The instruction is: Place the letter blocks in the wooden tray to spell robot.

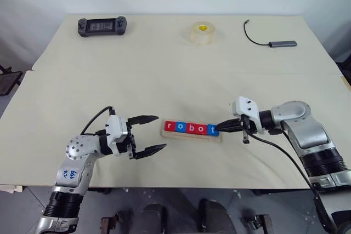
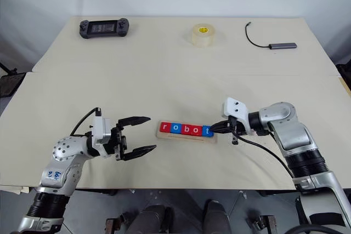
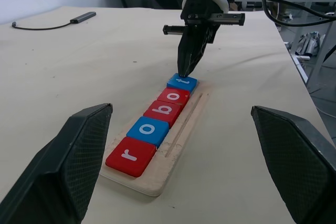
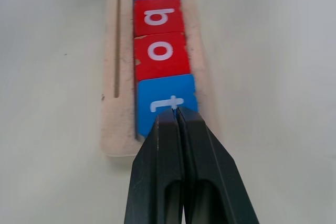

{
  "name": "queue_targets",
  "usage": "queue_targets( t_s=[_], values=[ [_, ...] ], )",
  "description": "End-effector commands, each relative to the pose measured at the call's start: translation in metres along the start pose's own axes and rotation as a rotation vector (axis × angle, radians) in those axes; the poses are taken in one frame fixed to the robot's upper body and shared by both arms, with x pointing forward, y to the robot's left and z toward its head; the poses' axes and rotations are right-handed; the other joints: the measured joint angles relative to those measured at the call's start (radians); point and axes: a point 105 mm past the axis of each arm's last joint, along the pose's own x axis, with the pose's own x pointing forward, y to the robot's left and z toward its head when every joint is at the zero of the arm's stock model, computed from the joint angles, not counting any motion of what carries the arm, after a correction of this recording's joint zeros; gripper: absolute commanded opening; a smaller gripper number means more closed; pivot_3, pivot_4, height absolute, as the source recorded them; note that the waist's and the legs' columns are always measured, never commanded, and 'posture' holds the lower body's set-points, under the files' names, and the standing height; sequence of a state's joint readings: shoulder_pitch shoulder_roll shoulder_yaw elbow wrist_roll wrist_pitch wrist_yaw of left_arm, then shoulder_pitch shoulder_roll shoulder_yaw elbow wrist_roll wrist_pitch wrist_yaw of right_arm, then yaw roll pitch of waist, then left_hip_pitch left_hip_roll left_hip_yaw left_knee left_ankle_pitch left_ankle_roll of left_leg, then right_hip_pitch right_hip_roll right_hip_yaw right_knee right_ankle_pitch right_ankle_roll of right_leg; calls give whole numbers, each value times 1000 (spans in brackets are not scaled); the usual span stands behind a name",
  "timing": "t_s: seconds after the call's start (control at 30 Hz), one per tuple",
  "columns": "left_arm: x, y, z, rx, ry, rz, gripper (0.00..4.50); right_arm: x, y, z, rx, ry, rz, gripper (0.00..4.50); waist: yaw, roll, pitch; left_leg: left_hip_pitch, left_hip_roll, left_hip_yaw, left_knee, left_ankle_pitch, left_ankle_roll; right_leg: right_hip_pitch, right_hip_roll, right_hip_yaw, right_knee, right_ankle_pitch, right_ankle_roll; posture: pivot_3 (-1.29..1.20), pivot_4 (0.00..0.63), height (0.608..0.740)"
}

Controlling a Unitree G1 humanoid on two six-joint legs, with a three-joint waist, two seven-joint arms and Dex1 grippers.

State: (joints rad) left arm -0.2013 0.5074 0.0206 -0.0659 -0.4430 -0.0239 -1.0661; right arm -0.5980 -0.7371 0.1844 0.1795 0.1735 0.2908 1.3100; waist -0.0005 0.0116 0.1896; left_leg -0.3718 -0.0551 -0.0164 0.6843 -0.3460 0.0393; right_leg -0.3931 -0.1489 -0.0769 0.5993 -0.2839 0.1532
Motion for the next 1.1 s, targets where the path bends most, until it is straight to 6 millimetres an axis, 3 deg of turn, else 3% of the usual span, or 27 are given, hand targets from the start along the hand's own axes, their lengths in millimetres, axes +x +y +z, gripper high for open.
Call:
queue_targets(
  t_s=[0.03,0.47,0.67,0.77,1.0,1.1],
  values=[
    [1,-2,5,24,-16,-3,4500,-9,-14,11,-10,-45,-74,54,0,0,0,0,0,0,0,0,0,0,0,0,0,0,0,0,150,740],
    [2,0,5,29,-17,4,4500,0,-3,4,-26,-36,-24,54,0,0,0,0,0,0,0,0,0,0,0,0,0,0,0,0,150,740],
    [0,2,5,31,-9,10,4500,-23,-16,15,-70,-142,-139,54,2,0,0,0,0,0,0,0,0,0,0,0,0,0,0,0,150,740],
    [-5,4,4,32,5,15,4500,-41,-13,11,-63,-169,-173,629,5,0,0,0,0,0,0,0,0,0,0,0,0,0,0,0,150,740],
    [-30,20,3,16,66,104,4500,-81,25,-3,-56,-334,-253,2964,18,0,0,0,0,0,-1,0,0,1,0,0,0,0,0,0,150,740],
    [-39,27,0,0,91,158,4500,-94,32,-13,-8,-357,-320,3959,21,0,0,1,0,1,0,0,0,1,0,0,0,0,0,0,150,740]
  ],
)
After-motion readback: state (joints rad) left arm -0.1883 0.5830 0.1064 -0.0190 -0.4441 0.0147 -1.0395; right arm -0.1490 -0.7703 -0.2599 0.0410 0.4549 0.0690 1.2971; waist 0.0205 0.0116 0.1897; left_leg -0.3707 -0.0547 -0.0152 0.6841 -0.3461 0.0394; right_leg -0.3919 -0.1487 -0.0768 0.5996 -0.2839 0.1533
